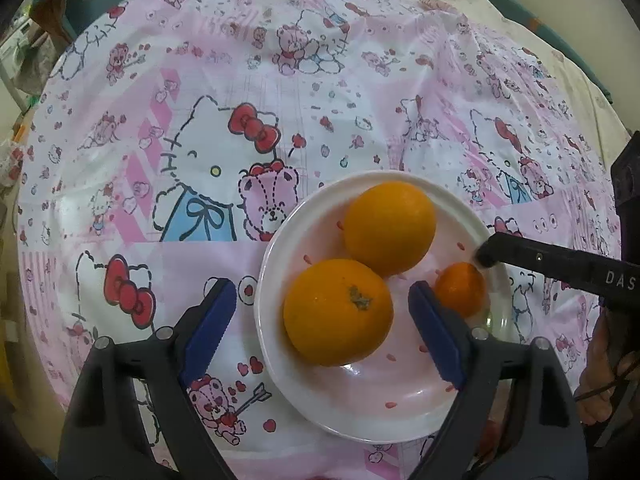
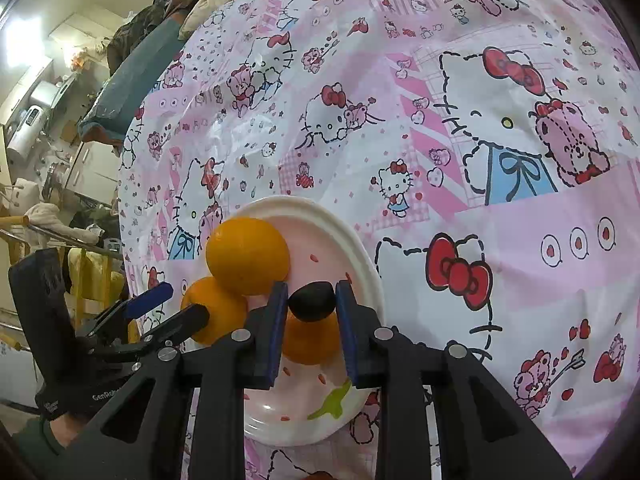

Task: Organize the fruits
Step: 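Lower the blueberry onto the plate and open the right gripper, then grasp a red cherry tomato with the left gripper while the right gripper moves toward the tangerines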

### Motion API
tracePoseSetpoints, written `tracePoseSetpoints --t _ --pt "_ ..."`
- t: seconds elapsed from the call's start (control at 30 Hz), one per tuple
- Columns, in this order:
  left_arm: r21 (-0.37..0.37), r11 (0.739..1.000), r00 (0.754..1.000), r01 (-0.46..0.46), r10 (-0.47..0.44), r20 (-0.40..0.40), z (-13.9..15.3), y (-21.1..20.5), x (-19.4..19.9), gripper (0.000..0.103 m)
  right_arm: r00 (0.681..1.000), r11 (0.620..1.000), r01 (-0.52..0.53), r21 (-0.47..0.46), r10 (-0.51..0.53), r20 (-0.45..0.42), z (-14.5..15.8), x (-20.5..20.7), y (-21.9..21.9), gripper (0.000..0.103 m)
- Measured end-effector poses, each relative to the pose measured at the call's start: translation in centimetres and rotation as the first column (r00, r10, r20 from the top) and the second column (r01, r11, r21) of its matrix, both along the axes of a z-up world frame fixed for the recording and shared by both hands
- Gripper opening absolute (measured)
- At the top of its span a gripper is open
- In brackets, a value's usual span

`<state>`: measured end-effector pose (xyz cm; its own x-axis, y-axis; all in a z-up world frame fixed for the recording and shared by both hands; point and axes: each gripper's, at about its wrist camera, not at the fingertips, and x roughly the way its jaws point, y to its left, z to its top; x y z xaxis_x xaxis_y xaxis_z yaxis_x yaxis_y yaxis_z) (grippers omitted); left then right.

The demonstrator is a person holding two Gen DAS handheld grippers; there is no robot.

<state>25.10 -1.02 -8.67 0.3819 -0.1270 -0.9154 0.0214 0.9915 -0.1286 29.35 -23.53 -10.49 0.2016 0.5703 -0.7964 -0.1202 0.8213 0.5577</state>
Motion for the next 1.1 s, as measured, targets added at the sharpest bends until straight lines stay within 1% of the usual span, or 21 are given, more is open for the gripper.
tracePoseSetpoints --t 0.1,0.17,0.23,0.3,0.47,0.63,0.7,0.8,1.03,1.1 --pt "0.003 1.000 1.000 0.009 -0.009 0.012 0.4 -0.3 0.0 0.086 1.000 1.000 0.001 0.012 -0.001 0.003 0.1 0.0 0.1 0.028" --pt "0.005 1.000 1.000 0.008 -0.008 0.018 0.5 -0.3 -0.1 0.086 1.000 1.000 0.009 0.004 -0.009 0.015 0.4 0.1 0.1 0.029" --pt "0.004 1.000 1.000 0.001 -0.002 0.023 0.8 -0.1 -0.2 0.086 1.000 1.000 0.009 0.006 -0.009 0.023 0.6 0.1 0.0 0.034" --pt "0.001 1.000 1.000 -0.004 0.004 0.028 1.1 0.0 -0.3 0.086 0.999 1.000 0.013 0.001 -0.013 0.033 0.9 0.0 -0.3 0.048" --pt "-0.007 1.000 0.999 -0.024 0.024 0.035 1.6 0.5 -0.9 0.086 0.998 1.000 0.028 -0.002 -0.028 0.048 1.9 -0.4 -0.9 0.051" --pt "-0.006 0.999 0.998 -0.043 0.043 0.044 2.4 1.1 -1.9 0.086 0.997 0.999 0.022 -0.025 -0.020 0.078 2.9 -1.4 -0.8 0.063" --pt "-0.001 0.999 0.997 -0.053 0.053 0.054 2.9 1.3 -2.4 0.086 0.996 0.999 0.016 -0.042 -0.012 0.091 3.4 -2.0 -0.7 0.069" --pt "0.007 0.998 0.996 -0.062 0.061 0.068 3.6 1.6 -3.1 0.086 0.994 0.998 0.028 -0.047 -0.023 0.106 4.2 -3.1 -0.9 0.074" --pt "0.019 0.997 0.995 -0.078 0.077 0.056 4.7 2.7 -5.6 0.086 0.993 0.998 0.037 -0.057 -0.030 0.114 5.1 -5.6 -1.2 0.075" --pt "0.034 0.996 0.996 -0.080 0.079 0.047 5.0 3.1 -6.5 0.086 0.994 0.998 0.047 -0.048 -0.042 0.104 5.1 -6.4 -1.4 0.075"
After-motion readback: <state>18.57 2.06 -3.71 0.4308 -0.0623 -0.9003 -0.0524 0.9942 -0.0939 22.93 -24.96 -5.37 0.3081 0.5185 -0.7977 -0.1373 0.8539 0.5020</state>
